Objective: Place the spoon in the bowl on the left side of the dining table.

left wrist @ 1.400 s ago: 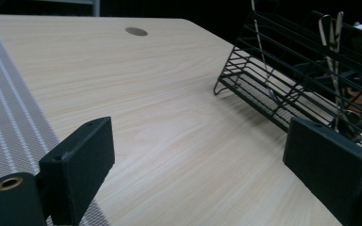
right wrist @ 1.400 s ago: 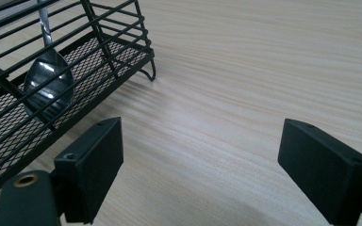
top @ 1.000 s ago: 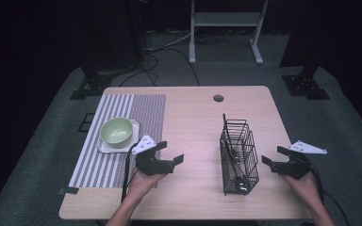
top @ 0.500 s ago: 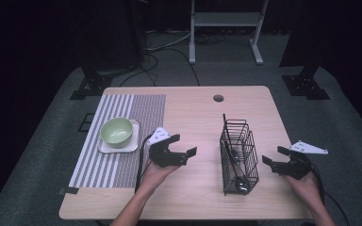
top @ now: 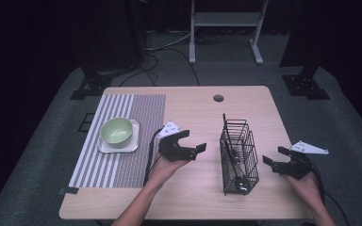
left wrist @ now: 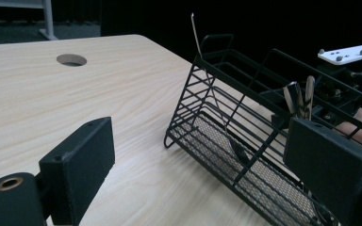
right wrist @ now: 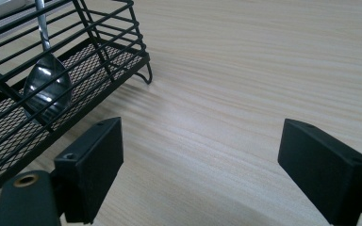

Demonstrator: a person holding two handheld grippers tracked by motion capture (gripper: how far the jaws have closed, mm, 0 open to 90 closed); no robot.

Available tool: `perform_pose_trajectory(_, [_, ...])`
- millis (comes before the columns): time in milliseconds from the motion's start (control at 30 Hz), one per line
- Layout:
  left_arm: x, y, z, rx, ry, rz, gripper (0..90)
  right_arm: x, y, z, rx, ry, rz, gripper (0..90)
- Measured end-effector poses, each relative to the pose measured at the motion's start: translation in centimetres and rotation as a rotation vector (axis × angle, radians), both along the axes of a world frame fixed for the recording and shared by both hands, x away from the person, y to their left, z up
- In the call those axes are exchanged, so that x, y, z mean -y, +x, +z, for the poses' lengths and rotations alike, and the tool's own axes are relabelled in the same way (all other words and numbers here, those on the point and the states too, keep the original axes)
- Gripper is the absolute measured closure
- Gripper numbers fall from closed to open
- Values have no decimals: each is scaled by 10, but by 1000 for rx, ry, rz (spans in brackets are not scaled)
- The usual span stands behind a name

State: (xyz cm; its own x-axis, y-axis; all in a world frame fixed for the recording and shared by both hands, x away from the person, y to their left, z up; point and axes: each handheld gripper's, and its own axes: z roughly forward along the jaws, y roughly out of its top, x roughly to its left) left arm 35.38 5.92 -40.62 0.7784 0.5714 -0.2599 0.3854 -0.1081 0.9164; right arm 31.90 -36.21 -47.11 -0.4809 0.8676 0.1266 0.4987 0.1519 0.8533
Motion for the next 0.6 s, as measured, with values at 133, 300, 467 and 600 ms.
perform_pose_trajectory(133, [6,7,5,-3,-3,-5,86,1,0,0,0,4,-1,136])
perform_pose_trajectory(300, [11,13,9,-7,-10,-6,86,1,-1,1,1,7,-4,136])
perform_pose_trajectory(467, [17,23,13,-27,-29,1,86,1,-1,0,-2,6,-2,136])
perform_pose_trajectory(600, [23,27,17,-28,-34,1,87,2,-1,0,-1,11,-4,136])
